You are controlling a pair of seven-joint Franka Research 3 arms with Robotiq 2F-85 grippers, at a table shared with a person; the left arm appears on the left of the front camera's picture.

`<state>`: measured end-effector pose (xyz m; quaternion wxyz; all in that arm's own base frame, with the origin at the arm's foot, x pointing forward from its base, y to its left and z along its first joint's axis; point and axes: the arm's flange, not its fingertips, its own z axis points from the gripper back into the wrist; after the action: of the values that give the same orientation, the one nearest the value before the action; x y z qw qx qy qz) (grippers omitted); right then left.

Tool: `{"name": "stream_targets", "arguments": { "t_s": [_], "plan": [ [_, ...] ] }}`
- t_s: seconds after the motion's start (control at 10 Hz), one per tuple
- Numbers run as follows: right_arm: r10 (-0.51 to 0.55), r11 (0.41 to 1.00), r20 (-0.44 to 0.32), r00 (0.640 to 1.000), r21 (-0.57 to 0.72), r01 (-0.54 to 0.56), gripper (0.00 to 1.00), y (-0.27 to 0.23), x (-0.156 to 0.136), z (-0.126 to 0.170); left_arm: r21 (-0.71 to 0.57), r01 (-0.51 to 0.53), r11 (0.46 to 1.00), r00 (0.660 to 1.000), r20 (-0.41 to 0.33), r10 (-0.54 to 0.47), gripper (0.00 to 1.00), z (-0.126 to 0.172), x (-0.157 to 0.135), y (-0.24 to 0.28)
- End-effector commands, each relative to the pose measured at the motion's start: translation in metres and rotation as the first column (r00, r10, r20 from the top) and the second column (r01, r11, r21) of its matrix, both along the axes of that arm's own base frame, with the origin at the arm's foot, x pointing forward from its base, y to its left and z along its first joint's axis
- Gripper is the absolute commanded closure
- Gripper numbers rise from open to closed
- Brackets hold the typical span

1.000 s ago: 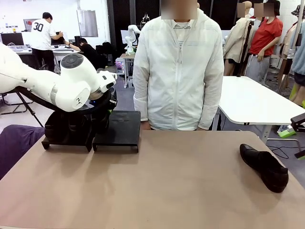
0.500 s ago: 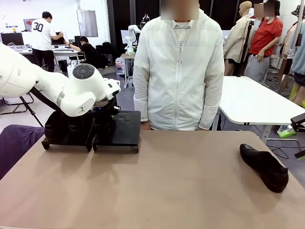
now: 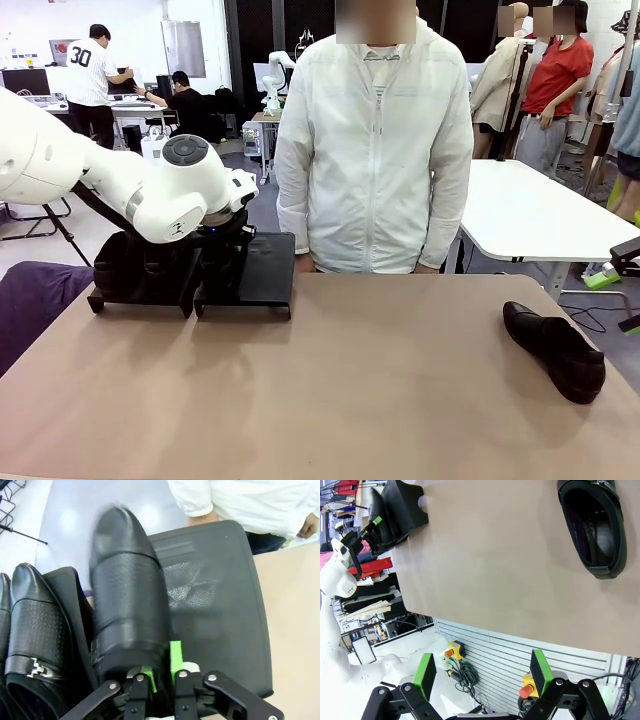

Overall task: Organize the shoes by placing them on the stand.
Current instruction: Place the Shoe from the middle of the table onto the Shoes Stand.

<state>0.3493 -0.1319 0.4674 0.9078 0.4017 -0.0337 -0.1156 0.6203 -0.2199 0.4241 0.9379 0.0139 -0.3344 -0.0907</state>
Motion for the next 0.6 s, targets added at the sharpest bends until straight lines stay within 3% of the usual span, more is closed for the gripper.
{"name": "stream_targets", "arguments": {
  "t_s": [0.0, 0.3, 0.5],
  "plan": [
    [0.01, 1.0, 0.004, 1.0, 0.0, -0.01, 0.0, 0.0, -0.002, 0.0, 0.006, -0.003, 1.0, 1.0, 0.027, 0.002, 0.0, 0.004, 0.004, -0.004],
    [0.01, 1.0, 0.004, 1.0, 0.0, -0.01, 0.0, 0.0, -0.002, 0.0, -0.004, 0.007, 1.0, 0.997, 0.074, -0.006, 0.0, 0.023, -0.016, -0.007],
    [0.01, 1.0, 0.004, 1.0, 0.0, -0.01, 0.0, 0.0, -0.002, 0.0, -0.036, 0.059, 0.998, 0.998, 0.032, -0.058, 0.0, 0.054, -0.057, -0.011]
  ]
}}
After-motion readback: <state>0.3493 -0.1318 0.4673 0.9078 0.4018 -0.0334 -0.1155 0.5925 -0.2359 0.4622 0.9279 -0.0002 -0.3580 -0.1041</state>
